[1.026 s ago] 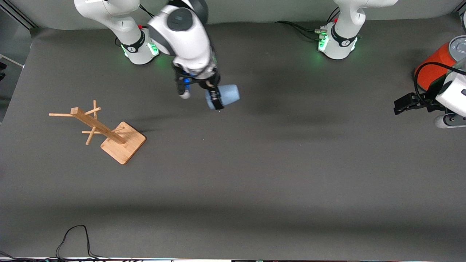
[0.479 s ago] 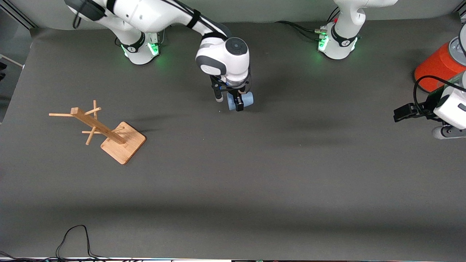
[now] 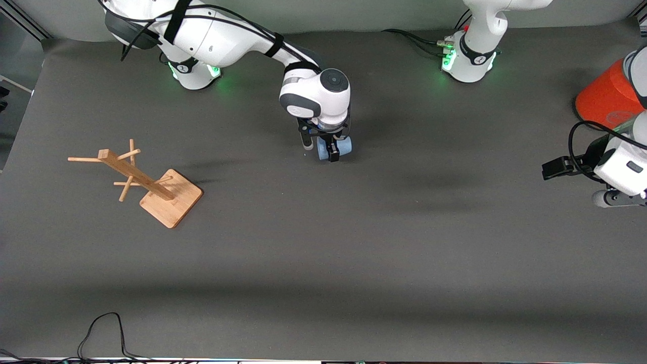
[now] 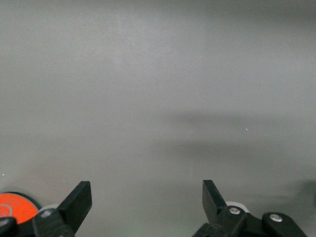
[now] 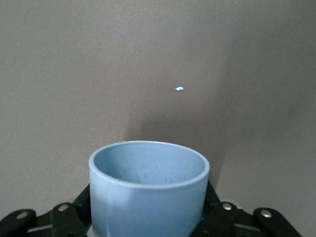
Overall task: Rotate and upright cup with both arms
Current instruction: 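Carry the blue cup to the table middle with the right gripper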
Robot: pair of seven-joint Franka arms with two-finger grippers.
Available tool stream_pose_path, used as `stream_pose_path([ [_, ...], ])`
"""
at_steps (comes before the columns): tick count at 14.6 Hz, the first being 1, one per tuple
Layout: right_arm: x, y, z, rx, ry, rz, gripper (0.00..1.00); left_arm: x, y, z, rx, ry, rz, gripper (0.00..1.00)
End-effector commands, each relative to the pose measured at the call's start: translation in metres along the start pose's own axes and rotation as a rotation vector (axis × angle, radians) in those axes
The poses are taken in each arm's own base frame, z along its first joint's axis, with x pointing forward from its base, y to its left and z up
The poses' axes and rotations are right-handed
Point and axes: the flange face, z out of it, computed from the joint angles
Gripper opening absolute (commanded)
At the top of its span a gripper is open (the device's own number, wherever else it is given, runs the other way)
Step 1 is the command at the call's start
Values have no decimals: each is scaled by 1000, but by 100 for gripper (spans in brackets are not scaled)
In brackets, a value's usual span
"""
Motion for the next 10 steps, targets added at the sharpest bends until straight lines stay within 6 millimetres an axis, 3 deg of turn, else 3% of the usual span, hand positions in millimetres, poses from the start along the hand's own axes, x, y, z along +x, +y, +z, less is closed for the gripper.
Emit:
stream_pose_path([
  [1,-6,-1,9,35,9,76,100,13,8,-5,-1,16,18,100],
  [5,-8,-13,-3,52,-4,91,100,16,13,-3,-1,16,25,100],
  [8,-5,-31,-34,76,23,100,100,17,12,-3,2,16,27,100],
  [10,-1,-33,-71,91,58,17,100,17,13,0,3,10,29,100],
])
